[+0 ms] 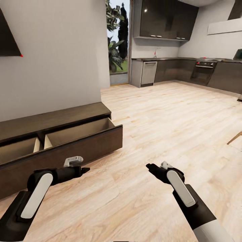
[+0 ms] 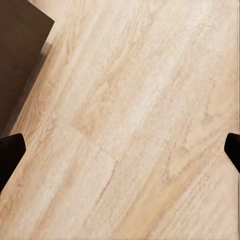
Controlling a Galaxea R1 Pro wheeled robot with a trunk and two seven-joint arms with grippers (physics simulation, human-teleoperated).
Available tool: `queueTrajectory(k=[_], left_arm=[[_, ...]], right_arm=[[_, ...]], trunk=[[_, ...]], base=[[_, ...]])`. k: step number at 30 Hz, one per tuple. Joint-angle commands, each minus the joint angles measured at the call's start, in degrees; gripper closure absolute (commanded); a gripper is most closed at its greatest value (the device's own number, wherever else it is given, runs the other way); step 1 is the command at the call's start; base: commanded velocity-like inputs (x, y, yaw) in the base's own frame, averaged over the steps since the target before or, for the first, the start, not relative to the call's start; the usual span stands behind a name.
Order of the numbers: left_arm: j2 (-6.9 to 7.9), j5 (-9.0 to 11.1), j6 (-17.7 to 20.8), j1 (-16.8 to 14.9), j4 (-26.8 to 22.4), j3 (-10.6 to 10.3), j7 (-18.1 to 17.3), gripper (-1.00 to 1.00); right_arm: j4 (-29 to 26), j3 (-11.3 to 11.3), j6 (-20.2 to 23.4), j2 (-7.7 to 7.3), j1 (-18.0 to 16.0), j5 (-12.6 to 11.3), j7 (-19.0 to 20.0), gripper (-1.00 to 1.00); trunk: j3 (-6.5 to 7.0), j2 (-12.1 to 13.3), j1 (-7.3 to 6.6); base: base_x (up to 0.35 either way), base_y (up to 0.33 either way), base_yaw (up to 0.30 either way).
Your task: Place each of the two pumpkins and all three candles from the living room inside a cabinet in the living room (use any cabinet), then make sure every cabinet is closed, and position the cauldron so it is next to a table in the living room.
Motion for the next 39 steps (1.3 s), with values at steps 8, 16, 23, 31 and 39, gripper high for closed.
queueTrajectory(k=[8, 16, 23, 31, 39], left_arm=[[0.05, 0.7, 0.1, 0.0, -0.1, -0.1, 0.6, -1.00], [0.05, 0.8, 0.1, -0.1, -0.1, -0.1, 0.6, -1.00], [0.05, 0.8, 0.1, 0.0, -0.1, -0.1, 0.6, -1.00], [0.05, 0.8, 0.1, -0.1, -0.2, -0.1, 0.6, -1.00], [0.05, 0.7, 0.1, -0.1, -0.2, -0.1, 0.6, -1.00]], right_arm=[[0.1, 0.1, 0.0, -0.07, -0.1, -0.5, -0.4, -1.00], [0.2, 0.1, 0.0, -0.04, -0.1, -0.5, -0.4, -1.00], [0.3, 0.0, -0.1, -0.07, -0.1, -0.4, -0.4, -1.00], [0.3, 0.0, -0.1, -0.03, -0.1, -0.4, -0.4, -1.00], [0.4, 0.0, -0.1, -0.03, -0.1, -0.4, -0.4, -1.00]], trunk=[[0.62, 0.0, -0.01], [1.30, 0.0, -0.01], [1.88, 0.0, -0.01], [2.56, 0.0, -0.01], [3.23, 0.0, -0.01]], base=[[0.000, 0.000, -0.186], [0.000, 0.000, -0.183], [0.000, 0.000, -0.182], [-0.003, 0.003, -0.179], [-0.040, 0.129, -0.175]])
